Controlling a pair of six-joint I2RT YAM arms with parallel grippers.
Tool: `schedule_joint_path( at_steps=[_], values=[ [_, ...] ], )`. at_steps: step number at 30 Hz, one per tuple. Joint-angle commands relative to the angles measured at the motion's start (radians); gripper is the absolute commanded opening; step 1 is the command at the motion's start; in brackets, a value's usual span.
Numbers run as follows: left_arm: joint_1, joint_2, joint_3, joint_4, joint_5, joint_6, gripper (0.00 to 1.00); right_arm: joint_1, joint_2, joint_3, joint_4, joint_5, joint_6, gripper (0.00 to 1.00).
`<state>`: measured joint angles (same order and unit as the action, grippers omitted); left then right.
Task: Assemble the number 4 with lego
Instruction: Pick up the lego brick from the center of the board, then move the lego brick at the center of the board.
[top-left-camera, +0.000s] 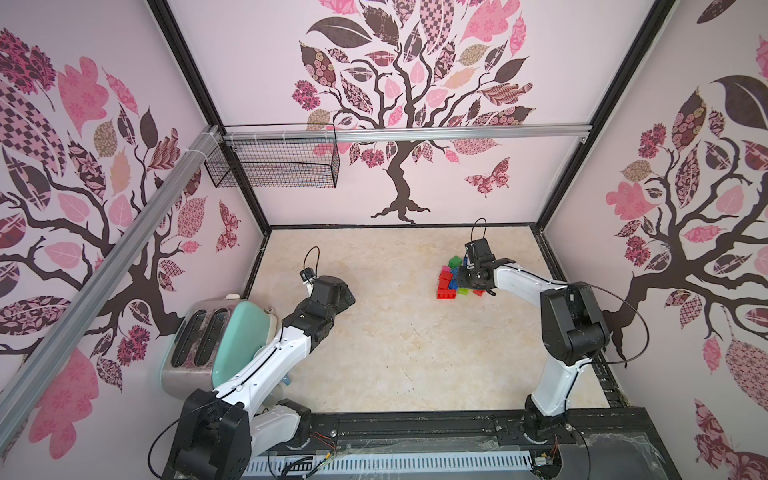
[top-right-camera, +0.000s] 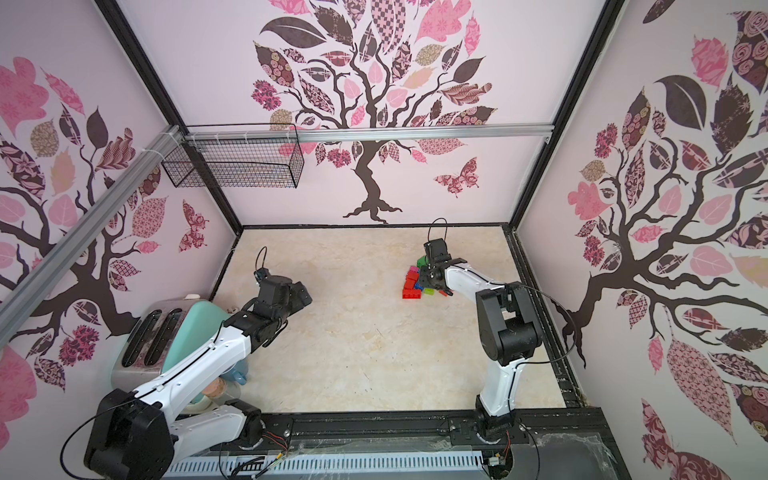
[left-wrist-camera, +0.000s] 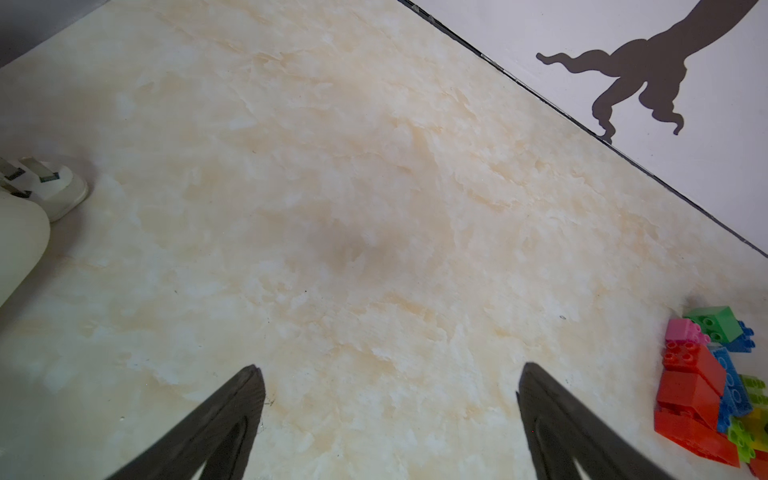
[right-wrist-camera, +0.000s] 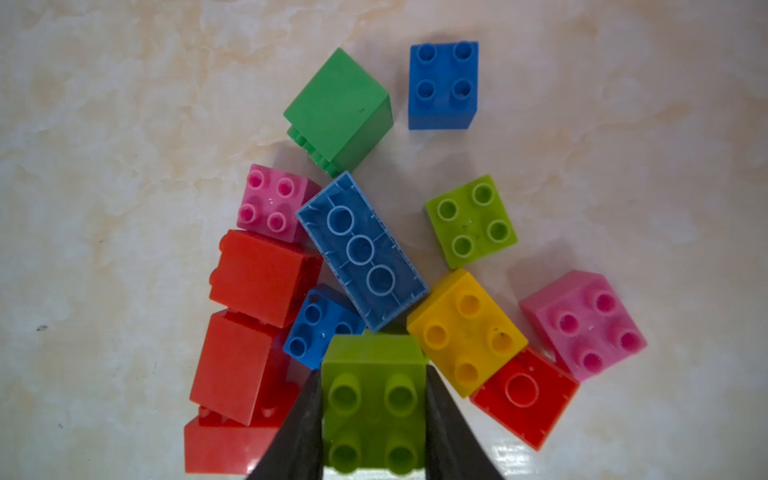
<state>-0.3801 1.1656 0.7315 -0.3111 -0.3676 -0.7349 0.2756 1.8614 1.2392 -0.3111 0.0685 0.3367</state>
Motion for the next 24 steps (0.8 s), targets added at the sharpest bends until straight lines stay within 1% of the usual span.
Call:
schedule_joint_path(
  at_steps=[1, 9, 16, 19, 21, 24],
  values=[
    [0.003, -0.008, 0.032, 0.024, 0.019, 0.026, 0.98, 0.011, 0.04, 0.018, -0.04, 0.021, 0.008, 0.0],
    [0.003, 0.007, 0.036, 0.021, 0.023, 0.026, 0.98, 0.014, 0.09, 0.014, -0.084, 0.06, -0.003, 0.0],
    [0.005, 0.008, 0.032, 0.019, 0.021, 0.025, 0.98, 0.016, 0.03, -0.026, -0.066, 0.058, -0.001, 0.0],
    [0.004, 0.01, 0.032, 0.019, 0.022, 0.026, 0.98, 0.015, 0.015, -0.024, -0.066, 0.087, 0.002, 0.0],
    [0.004, 0.012, 0.033, 0.018, 0.021, 0.025, 0.98, 0.016, 0.029, -0.023, -0.066, 0.107, 0.003, 0.0],
    [0.003, 0.012, 0.028, 0.018, 0.021, 0.024, 0.98, 0.016, 0.084, -0.016, -0.079, 0.083, 0.013, 0.0]
  ],
)
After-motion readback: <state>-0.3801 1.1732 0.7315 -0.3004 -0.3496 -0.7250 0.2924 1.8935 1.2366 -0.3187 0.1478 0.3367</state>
